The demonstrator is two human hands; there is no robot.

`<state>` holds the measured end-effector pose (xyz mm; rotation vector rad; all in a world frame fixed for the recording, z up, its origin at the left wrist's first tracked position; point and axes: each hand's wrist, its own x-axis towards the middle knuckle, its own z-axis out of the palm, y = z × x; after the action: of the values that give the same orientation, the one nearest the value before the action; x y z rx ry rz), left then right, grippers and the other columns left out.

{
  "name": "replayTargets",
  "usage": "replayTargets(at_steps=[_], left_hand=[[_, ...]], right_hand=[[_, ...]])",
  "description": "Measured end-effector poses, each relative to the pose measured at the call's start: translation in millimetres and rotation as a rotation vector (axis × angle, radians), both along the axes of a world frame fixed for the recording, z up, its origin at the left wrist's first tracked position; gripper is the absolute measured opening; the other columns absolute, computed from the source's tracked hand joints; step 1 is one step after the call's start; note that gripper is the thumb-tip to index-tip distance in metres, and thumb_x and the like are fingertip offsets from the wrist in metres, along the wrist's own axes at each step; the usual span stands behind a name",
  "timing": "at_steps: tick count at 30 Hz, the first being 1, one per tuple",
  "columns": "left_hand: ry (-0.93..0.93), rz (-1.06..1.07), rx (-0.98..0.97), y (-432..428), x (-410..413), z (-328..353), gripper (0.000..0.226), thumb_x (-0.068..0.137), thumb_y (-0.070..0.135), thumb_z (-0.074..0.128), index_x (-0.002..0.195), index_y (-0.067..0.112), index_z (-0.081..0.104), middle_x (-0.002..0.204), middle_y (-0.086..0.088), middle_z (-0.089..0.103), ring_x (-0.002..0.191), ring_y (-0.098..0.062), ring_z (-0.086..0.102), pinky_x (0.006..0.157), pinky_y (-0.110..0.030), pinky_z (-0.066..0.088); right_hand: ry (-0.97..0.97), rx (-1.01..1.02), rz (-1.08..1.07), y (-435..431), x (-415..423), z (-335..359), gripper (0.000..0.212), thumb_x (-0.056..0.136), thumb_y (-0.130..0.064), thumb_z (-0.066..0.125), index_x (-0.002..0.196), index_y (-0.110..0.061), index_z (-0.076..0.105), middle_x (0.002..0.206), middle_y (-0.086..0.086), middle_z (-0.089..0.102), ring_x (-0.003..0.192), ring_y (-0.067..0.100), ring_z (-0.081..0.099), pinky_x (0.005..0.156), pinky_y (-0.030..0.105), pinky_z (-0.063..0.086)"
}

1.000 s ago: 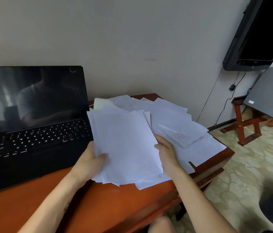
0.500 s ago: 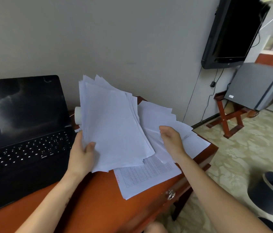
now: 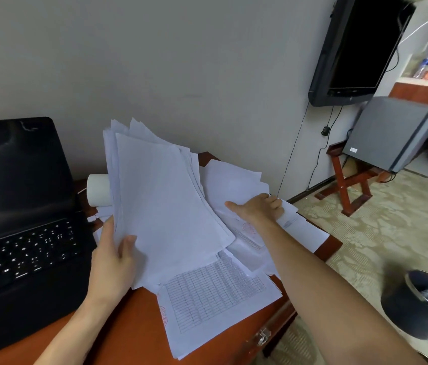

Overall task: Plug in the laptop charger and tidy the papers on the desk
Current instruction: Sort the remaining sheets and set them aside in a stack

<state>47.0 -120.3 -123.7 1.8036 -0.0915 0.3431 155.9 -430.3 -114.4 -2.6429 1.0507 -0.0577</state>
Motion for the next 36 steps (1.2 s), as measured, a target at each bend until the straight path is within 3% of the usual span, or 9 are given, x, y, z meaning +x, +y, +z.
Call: replayTargets(at_steps=[7, 10, 12, 16, 20, 25, 29, 32, 36], left_hand=[[0.013, 0.015, 0.035, -2.1, 4.1, -0.8, 0.042, 0.106, 0.005, 0.051, 0.137, 0.032, 0.041, 0.113, 0.027, 0.056, 0.088, 0.03, 0.055, 0.066, -0.002, 0.046], [0.024, 0.025, 0.041, -2.5, 4.7, -0.8, 0.044, 0.106, 0.005, 0.051, 0.145, 0.025, 0.045, 0.115, 0.013, 0.062, 0.091, 0.016, 0.06, 0.073, -0.006, 0.044], [0.021, 0.027, 0.038, -2.9, 4.9, -0.4, 0.045, 0.106, 0.005, 0.051, 0.146, 0.026, 0.045, 0.117, 0.011, 0.061, 0.091, 0.016, 0.058, 0.074, -0.007, 0.043], [0.028, 0.055, 0.03, -5.0, 3.9, 1.0, 0.043, 0.107, 0.003, 0.05, 0.135, 0.035, 0.041, 0.107, 0.03, 0.052, 0.085, 0.023, 0.054, 0.069, -0.003, 0.041], [0.031, 0.053, 0.05, -5.4, 3.4, 0.8, 0.045, 0.107, 0.004, 0.05, 0.148, 0.021, 0.045, 0.109, 0.017, 0.057, 0.088, 0.008, 0.058, 0.069, -0.006, 0.042], [0.009, 0.03, 0.051, -3.7, 3.9, 1.0, 0.049, 0.107, 0.004, 0.05, 0.153, 0.016, 0.042, 0.122, 0.004, 0.058, 0.104, -0.014, 0.055, 0.081, -0.024, 0.045], [0.016, 0.02, 0.035, -1.5, 2.8, 0.8, 0.049, 0.107, 0.004, 0.05, 0.154, 0.016, 0.041, 0.125, 0.003, 0.057, 0.108, -0.017, 0.054, 0.083, -0.028, 0.045], [0.02, 0.002, 0.017, -1.2, 1.5, 2.6, 0.05, 0.107, 0.004, 0.05, 0.155, 0.015, 0.04, 0.129, 0.004, 0.056, 0.112, -0.017, 0.053, 0.089, -0.031, 0.045], [0.032, 0.003, 0.002, 1.0, 1.8, 2.2, 0.052, 0.107, 0.004, 0.05, 0.156, 0.017, 0.039, 0.131, 0.004, 0.056, 0.115, -0.016, 0.053, 0.095, -0.035, 0.045]], right_hand=[[0.098, 0.168, -0.035, -22.0, 22.7, 15.3, 0.135, 0.05, -0.084, 0.078, 0.148, -0.003, 0.031, 0.143, 0.017, 0.036, 0.132, 0.033, 0.038, 0.104, 0.036, 0.041], [0.037, 0.22, -0.013, -27.6, 22.3, 10.4, 0.129, 0.052, -0.078, 0.083, 0.148, -0.006, 0.037, 0.148, 0.014, 0.041, 0.136, 0.035, 0.039, 0.104, 0.04, 0.043], [-0.038, 0.269, 0.022, -30.1, 20.8, 10.5, 0.115, 0.061, -0.065, 0.087, 0.147, -0.005, 0.038, 0.148, 0.012, 0.045, 0.139, 0.035, 0.041, 0.11, 0.044, 0.042], [-0.287, 0.57, -0.033, -31.9, 19.8, 8.3, 0.094, 0.066, -0.031, 0.095, 0.137, 0.0, 0.041, 0.138, 0.016, 0.056, 0.125, 0.031, 0.055, 0.099, 0.042, 0.053], [-0.465, 0.939, -0.113, -33.7, 10.3, 15.0, 0.06, 0.09, -0.01, 0.076, 0.137, -0.002, 0.04, 0.125, 0.004, 0.054, 0.107, 0.024, 0.053, 0.089, 0.033, 0.045], [-0.57, 1.134, -0.157, -41.0, -12.7, 26.4, 0.055, 0.089, -0.002, 0.073, 0.137, -0.01, 0.045, 0.126, 0.007, 0.052, 0.119, 0.028, 0.053, 0.085, 0.04, 0.055], [-0.512, 1.145, -0.161, -53.6, -34.4, 22.4, 0.036, 0.086, 0.002, 0.072, 0.12, -0.006, 0.067, 0.117, 0.012, 0.066, 0.097, 0.027, 0.062, 0.063, 0.036, 0.055], [-0.41, 1.166, -0.111, -69.2, -57.0, 15.9, 0.025, 0.084, 0.005, 0.073, 0.106, -0.004, 0.071, 0.112, 0.016, 0.072, 0.088, 0.028, 0.068, 0.073, 0.039, 0.06], [-0.2, 1.092, 0.034, -83.7, -95.6, 22.1, 0.037, 0.077, 0.006, 0.082, 0.111, -0.007, 0.07, 0.103, 0.005, 0.076, 0.092, 0.019, 0.072, 0.072, 0.03, 0.059]])
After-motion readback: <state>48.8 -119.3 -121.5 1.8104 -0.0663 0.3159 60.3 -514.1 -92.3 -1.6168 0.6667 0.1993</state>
